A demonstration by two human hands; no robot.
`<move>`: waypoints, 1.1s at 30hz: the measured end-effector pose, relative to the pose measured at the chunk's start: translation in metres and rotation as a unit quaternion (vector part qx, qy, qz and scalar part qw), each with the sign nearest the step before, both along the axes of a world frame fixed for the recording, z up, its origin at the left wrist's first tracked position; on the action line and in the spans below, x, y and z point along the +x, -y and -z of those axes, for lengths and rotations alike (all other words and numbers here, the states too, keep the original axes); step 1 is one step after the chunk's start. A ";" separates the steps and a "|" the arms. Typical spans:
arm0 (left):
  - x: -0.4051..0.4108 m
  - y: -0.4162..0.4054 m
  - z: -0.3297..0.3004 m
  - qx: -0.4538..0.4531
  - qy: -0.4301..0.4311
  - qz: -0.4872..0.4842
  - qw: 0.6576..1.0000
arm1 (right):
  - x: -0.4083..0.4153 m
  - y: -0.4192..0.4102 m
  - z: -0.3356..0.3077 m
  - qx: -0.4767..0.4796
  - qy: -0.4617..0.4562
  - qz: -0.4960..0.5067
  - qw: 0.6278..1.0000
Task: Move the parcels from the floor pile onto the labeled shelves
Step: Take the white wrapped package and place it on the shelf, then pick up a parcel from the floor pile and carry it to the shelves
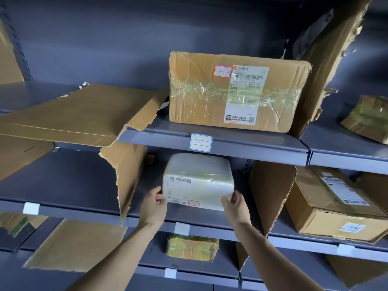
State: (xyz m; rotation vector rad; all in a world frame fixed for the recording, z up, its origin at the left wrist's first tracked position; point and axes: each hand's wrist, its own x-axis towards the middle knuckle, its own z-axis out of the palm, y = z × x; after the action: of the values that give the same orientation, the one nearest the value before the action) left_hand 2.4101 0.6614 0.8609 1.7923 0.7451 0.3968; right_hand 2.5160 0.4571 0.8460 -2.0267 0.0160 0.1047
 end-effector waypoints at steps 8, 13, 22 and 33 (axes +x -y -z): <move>-0.048 0.012 0.006 -0.071 -0.001 0.066 0.995 | -0.058 -0.008 0.000 -0.012 -0.019 0.001 1.000; -0.066 0.029 -0.010 -0.059 0.017 0.109 0.992 | -0.102 0.009 -0.025 -0.011 -0.017 -0.007 1.000; -0.091 0.129 0.010 -0.058 -0.021 0.228 0.972 | -0.186 0.127 -0.011 -0.011 -0.084 0.060 0.995; -0.129 0.346 0.028 -0.069 -0.108 0.412 0.902 | -0.300 0.341 0.034 0.036 -0.165 0.261 0.950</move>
State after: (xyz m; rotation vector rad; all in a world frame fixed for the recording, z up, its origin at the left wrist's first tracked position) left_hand 2.2808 0.3154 0.8332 1.8504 0.0996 -0.4180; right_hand 2.2165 0.1160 0.8119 -1.8466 0.7444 0.1055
